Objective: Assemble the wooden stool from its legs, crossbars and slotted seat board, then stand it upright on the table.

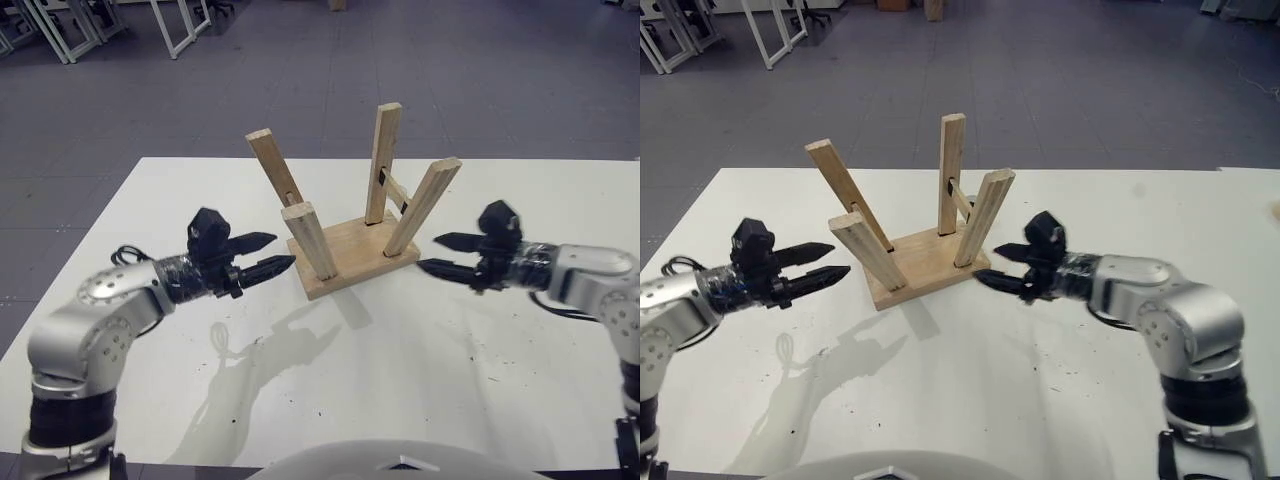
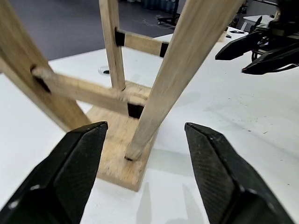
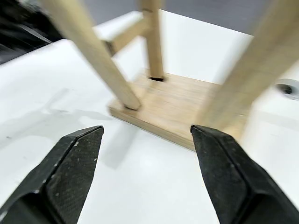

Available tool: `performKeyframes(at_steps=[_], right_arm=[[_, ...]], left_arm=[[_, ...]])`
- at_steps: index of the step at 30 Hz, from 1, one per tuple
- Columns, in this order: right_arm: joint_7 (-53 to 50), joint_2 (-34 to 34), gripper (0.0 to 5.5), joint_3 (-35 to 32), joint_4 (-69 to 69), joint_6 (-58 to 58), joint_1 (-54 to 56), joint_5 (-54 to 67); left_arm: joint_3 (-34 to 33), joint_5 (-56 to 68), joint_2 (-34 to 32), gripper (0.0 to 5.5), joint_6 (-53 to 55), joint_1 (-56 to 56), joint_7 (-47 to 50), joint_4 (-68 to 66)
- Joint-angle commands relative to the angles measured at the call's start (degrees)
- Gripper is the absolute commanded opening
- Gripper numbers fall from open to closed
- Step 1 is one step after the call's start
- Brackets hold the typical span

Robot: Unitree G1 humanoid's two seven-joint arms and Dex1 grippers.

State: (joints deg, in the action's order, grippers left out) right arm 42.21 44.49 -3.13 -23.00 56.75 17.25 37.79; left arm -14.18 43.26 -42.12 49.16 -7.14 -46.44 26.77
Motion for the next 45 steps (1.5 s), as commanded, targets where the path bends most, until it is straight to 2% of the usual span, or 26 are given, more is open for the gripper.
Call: performKeyframes(at_steps=[1, 6, 11, 14, 16, 19, 22, 27, 31, 32, 37, 40, 45], right_arm=[[2.6, 1.0, 3.43, 1.8, 6.2, -5.6, 2.4, -4.0], [3.0, 0.1, 3.43, 2.5, 8.6, -8.5, 1.4, -6.0], [5.0, -0.5, 3.43, 0.0, 14.0, -15.9, 2.3, -8.0], [10.7, 0.0, 3.43, -2.2, 15.4, -17.0, 2.8, -4.7], [17.8, 2.4, 3.43, -2.8, 16.6, -16.2, 3.3, -1.7], [24.9, 5.3, 3.43, -2.5, 16.3, -15.2, 3.6, 0.7], [28.2, 6.4, 3.43, -2.1, 14.4, -14.5, 4.1, 2.1], [28.1, 5.1, 3.43, -2.0, 6.8, -9.5, 5.3, 8.0], [23.5, 0.9, 3.43, 1.8, 10.2, -11.6, 8.1, 3.7], [22.6, 0.2, 3.23, 2.2, 11.2, -11.0, 8.4, 3.5], [21.8, -0.4, 2.29, 3.1, 13.0, -5.9, 7.3, 5.6], [23.1, -0.2, 1.8, 1.9, 12.1, 3.5, 8.3, 13.1], [24.6, 2.2, 1.77, -1.6, 13.1, 25.1, 11.7, 30.6]], left_arm=[[2.4, 1.9, -0.3, 3.05, 1.8, -6.5, 0.8, 0.2], [5.7, 2.7, 2.1, 3.05, 1.9, -9.1, 2.3, 0.2], [9.5, -1.4, 5.1, 2.27, -3.9, -11.4, 2.3, -3.8], [10.9, -1.2, 4.3, 1.69, -7.1, -10.3, -3.7, -5.4], [11.6, 0.8, 1.0, 1.4, -7.2, -9.7, -12.4, -7.1], [12.7, 0.3, -3.2, 1.38, -8.5, -11.0, -22.1, -11.0], [14.1, -1.4, -5.1, 1.38, -10.2, -14.7, -27.1, -16.0], [15.5, -2.3, -4.4, 1.38, -11.4, -15.8, -28.6, -16.9], [15.2, -1.8, -4.0, 1.38, -11.4, -15.0, -28.1, -16.0], [15.1, -1.8, -3.7, 1.38, -11.3, -15.2, -27.8, -16.3], [13.8, 0.8, -2.6, 1.38, -9.4, -15.6, -28.1, -18.3], [13.0, 5.4, -2.4, 1.38, -4.0, -15.3, -28.6, -18.7], [12.5, 15.5, -6.0, 1.38, 9.5, -16.4, -32.9, -19.3]])
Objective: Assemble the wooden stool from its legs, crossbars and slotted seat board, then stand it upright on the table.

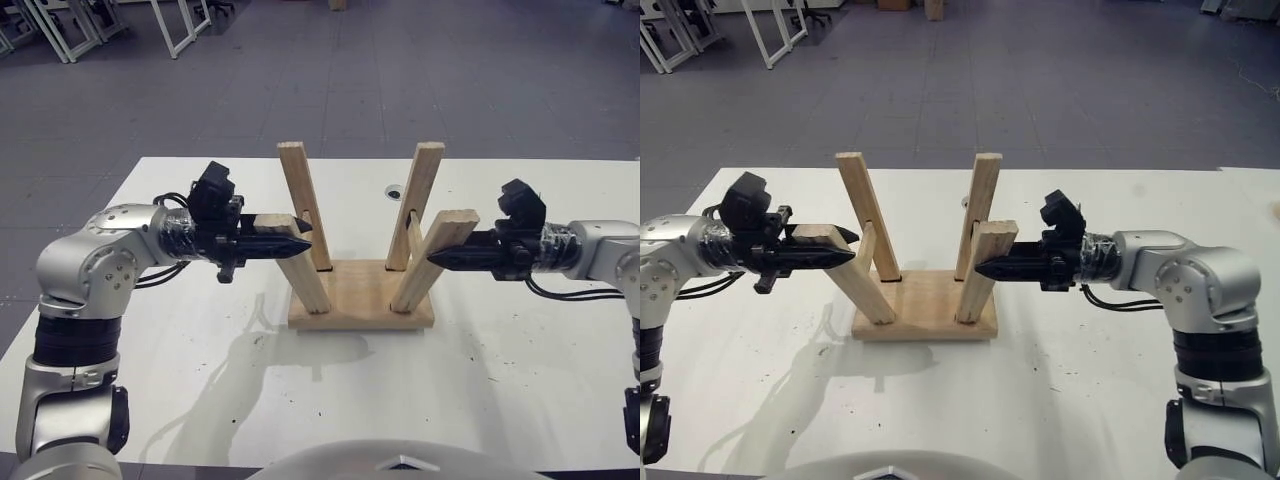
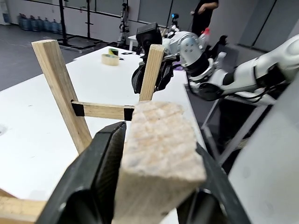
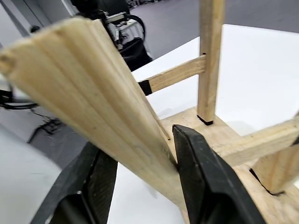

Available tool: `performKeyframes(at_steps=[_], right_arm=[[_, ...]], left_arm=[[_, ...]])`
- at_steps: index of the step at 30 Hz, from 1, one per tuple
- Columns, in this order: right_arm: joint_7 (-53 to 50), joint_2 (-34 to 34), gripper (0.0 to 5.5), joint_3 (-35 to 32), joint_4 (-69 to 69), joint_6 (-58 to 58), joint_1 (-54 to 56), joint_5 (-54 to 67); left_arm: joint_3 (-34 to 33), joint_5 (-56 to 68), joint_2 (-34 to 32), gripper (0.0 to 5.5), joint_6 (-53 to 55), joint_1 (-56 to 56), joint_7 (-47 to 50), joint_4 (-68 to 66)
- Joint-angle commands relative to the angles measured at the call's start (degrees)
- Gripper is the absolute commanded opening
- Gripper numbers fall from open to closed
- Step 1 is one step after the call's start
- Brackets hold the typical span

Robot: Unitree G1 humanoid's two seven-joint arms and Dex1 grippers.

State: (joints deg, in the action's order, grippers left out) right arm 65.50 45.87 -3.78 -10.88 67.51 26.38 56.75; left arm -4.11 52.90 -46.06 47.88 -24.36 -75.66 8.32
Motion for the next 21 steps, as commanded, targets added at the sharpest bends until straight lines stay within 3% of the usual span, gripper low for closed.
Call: performKeyframes(at_steps=[1, 3, 6, 13, 21], right_arm=[[1.0, 0.6, 1.77, -1.7, 3.1, 19.0, 4.5, 15.1], [-0.9, -0.5, 1.77, -2.6, 7.5, 23.9, 8.2, 18.9], [-5.4, -2.5, 2.46, -1.4, 14.0, 25.0, 11.1, 20.3], [-11.2, -7.9, 3.76, -2.2, 23.8, 19.9, 11.5, 11.5], [-4.6, -3.3, 3.76, -0.4, 39.9, 5.1, 13.5, -4.7]], left_arm=[[2.4, 8.2, -3.0, 1.38, 14.0, 0.2, -4.6, -0.9], [2.7, 11.3, -3.9, 1.38, 18.5, -1.2, -5.2, -1.7], [2.8, 11.5, -2.1, 1.98, 21.3, -4.7, -2.8, -7.4], [7.2, -4.7, 3.4, 2.94, 9.3, -13.0, -1.6, -27.3], [2.3, -7.8, 2.3, 2.94, 8.7, -14.7, -3.8, -37.6]])
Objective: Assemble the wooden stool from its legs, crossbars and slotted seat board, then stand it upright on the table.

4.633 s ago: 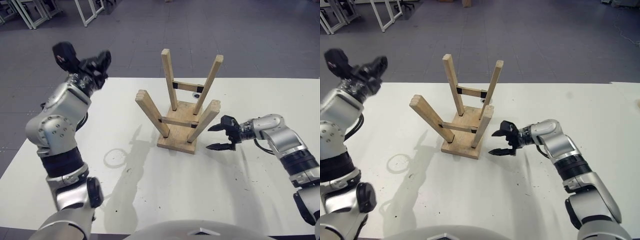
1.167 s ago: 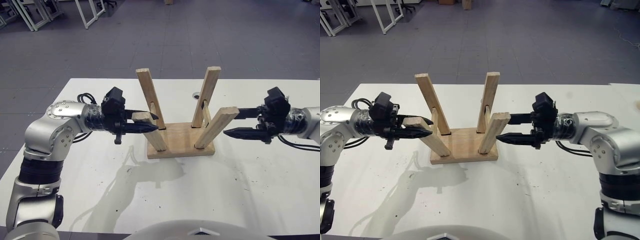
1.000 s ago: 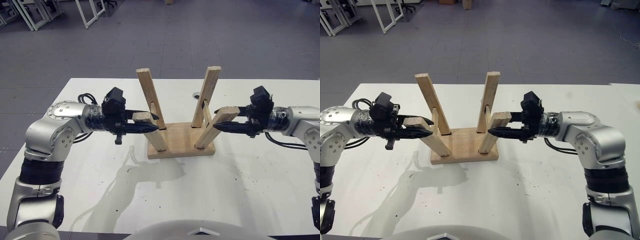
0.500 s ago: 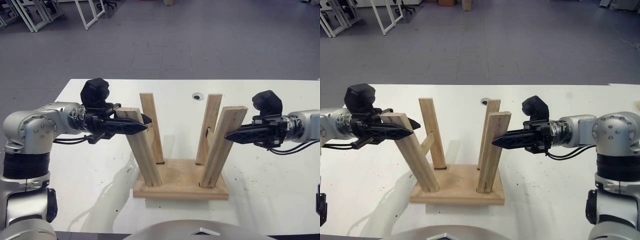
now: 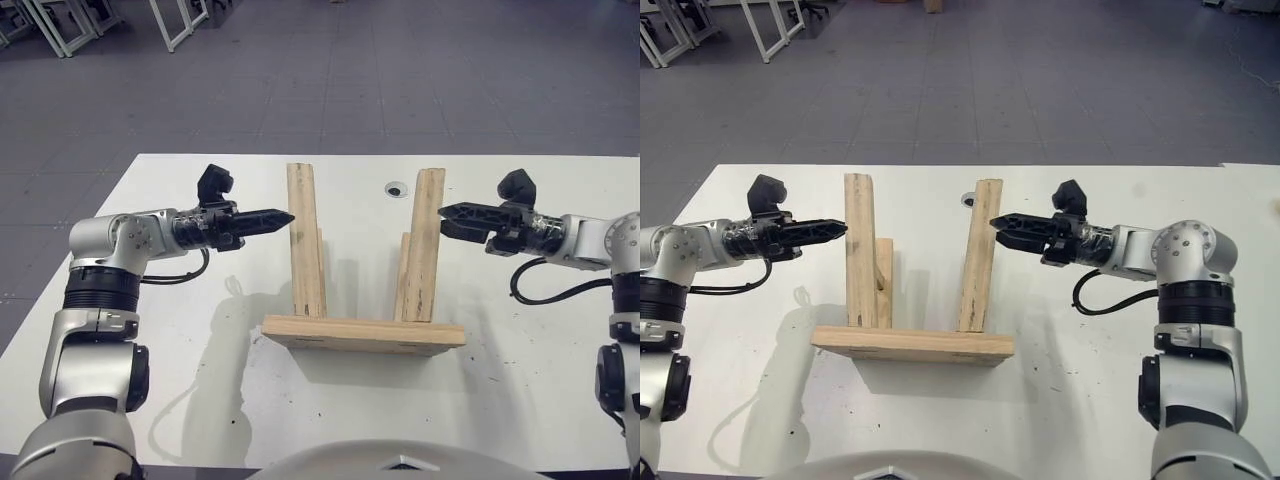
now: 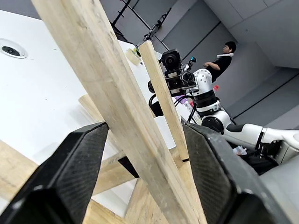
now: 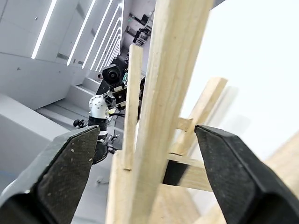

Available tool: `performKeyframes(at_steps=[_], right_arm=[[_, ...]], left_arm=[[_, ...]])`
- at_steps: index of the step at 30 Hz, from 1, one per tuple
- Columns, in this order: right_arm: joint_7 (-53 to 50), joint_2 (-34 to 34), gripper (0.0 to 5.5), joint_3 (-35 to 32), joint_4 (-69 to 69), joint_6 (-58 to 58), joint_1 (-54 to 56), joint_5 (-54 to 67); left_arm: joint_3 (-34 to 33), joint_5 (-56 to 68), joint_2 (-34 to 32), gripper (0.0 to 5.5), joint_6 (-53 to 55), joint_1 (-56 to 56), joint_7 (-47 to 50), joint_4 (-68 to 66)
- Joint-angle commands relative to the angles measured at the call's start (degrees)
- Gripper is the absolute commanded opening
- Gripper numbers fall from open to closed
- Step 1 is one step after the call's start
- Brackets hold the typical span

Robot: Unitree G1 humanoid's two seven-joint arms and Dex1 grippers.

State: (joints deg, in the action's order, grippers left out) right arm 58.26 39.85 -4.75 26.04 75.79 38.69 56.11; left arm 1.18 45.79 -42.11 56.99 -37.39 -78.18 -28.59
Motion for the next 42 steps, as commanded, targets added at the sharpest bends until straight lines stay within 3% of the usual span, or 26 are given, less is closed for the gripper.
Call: performKeyframes(at_steps=[1, 5, 7, 9, 13, 18, 27, 34, 37, 42], right_arm=[[3.5, 3.3, 3.76, 0.4, 3.3, -3.9, 0.8, -5.0], [7.2, 5.9, 3.76, -0.7, -0.8, -4.2, -2.8, -5.8], [11.2, 9.8, 3.76, 0.8, -11.0, -9.7, -10.6, -8.1], [13.5, 14.2, 3.76, 2.5, -23.7, -20.4, -21.9, -14.0], [15.3, 19.7, 3.76, 0.9, -36.2, -38.4, -38.0, -24.9], [14.1, 17.8, 3.76, 1.6, -45.2, -42.2, -43.0, -25.4], [9.6, 11.3, 3.76, 9.8, -49.6, -40.7, -38.8, -25.6], [9.3, 11.2, 2.42, 11.5, -48.7, -36.9, -37.2, -24.1], [9.3, 10.3, 1.83, 10.8, -48.6, -34.2, -35.2, -21.7], [9.3, 9.2, 1.75, 7.0, -50.1, -23.5, -30.1, -10.9]], left_arm=[[-3.7, -0.8, -2.1, 2.94, -0.4, -1.0, -1.3, -0.2], [-5.3, -4.7, -4.3, 2.94, -4.6, 1.8, -1.0, -1.8], [-5.8, -6.4, -7.4, 2.94, -6.8, 5.2, -2.8, 0.3], [-6.2, -6.8, -12.6, 2.94, -8.7, 15.2, -6.1, 13.3], [-10.1, -12.5, -15.8, 2.94, -17.8, 36.3, -0.9, 37.0], [-9.0, -17.8, -15.7, 2.94, -27.2, 45.8, -0.3, 47.9], [-0.8, -21.6, -6.7, 2.94, -32.6, 41.8, 8.9, 50.8], [0.2, -16.7, -6.6, 1.93, -26.2, 38.3, 8.4, 48.8], [0.9, -16.1, -6.6, 1.87, -25.2, 36.2, 7.4, 47.3], [-0.2, -7.8, -6.1, 1.86, -14.9, 29.1, 6.0, 47.0]])
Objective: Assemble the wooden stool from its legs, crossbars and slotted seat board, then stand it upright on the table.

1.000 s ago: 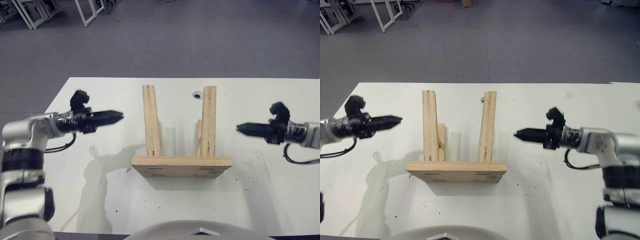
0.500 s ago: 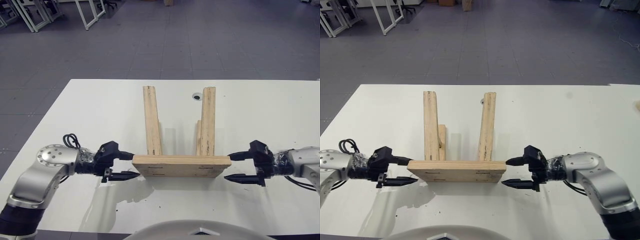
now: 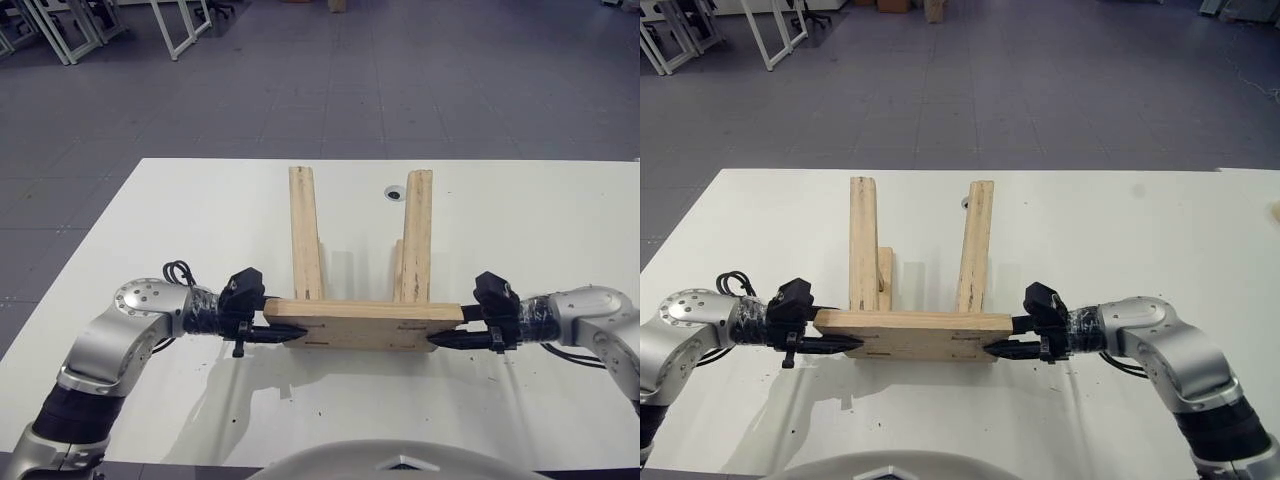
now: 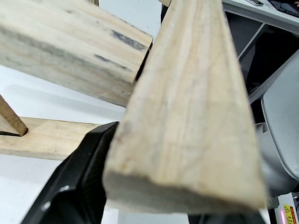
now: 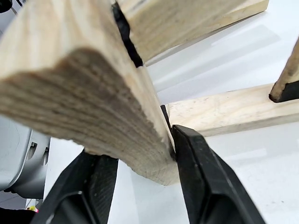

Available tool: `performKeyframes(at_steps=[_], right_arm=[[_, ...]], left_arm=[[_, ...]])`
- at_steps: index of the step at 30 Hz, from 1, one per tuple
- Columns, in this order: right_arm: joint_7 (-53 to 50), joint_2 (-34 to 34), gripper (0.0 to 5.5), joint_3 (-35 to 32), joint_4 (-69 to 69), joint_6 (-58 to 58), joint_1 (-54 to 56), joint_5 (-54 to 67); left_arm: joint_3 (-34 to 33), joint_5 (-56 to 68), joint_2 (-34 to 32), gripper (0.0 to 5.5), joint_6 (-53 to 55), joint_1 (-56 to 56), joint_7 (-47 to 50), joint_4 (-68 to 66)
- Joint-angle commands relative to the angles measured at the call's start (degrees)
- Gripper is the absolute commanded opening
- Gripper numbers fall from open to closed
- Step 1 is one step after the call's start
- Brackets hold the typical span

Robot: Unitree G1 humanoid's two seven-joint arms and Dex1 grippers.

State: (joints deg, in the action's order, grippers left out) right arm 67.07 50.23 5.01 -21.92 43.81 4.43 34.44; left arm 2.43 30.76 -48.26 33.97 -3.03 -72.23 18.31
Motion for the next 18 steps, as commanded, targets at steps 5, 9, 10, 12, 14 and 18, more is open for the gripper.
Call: performKeyframes(at_steps=[5, 9, 10, 12, 14, 18], right_arm=[[-6.0, 1.8, 1.74, -10.4, 4.9, 32.2, 19.2, 46.0], [-16.2, 9.7, 1.74, -1.0, 18.2, 32.7, 30.3, 77.3], [-16.2, 9.2, 1.74, 0.4, 21.8, 34.3, 33.1, 78.2], [-16.4, 8.1, 1.74, 4.1, 28.7, 38.3, 38.0, 78.6], [-18.5, 6.3, 1.74, 7.5, 35.6, 41.6, 41.6, 78.6], [-23.0, 0.7, 1.74, 10.8, 50.7, 46.0, 48.5, 78.5]], left_arm=[[-8.2, 33.3, -5.3, 1.78, 36.9, -18.3, -2.9, -2.4], [-9.7, 45.9, -3.9, 1.78, 53.6, -30.4, -2.2, -12.8], [-9.7, 45.7, -2.3, 1.78, 56.0, -33.4, -1.5, -16.9], [-8.6, 45.0, 0.1, 1.78, 58.2, -38.5, 0.7, -27.0], [-7.0, 44.8, 2.1, 1.78, 58.5, -42.1, 4.0, -36.6], [-2.1, 50.3, 3.8, 1.78, 58.5, -48.7, 8.9, -50.7]])
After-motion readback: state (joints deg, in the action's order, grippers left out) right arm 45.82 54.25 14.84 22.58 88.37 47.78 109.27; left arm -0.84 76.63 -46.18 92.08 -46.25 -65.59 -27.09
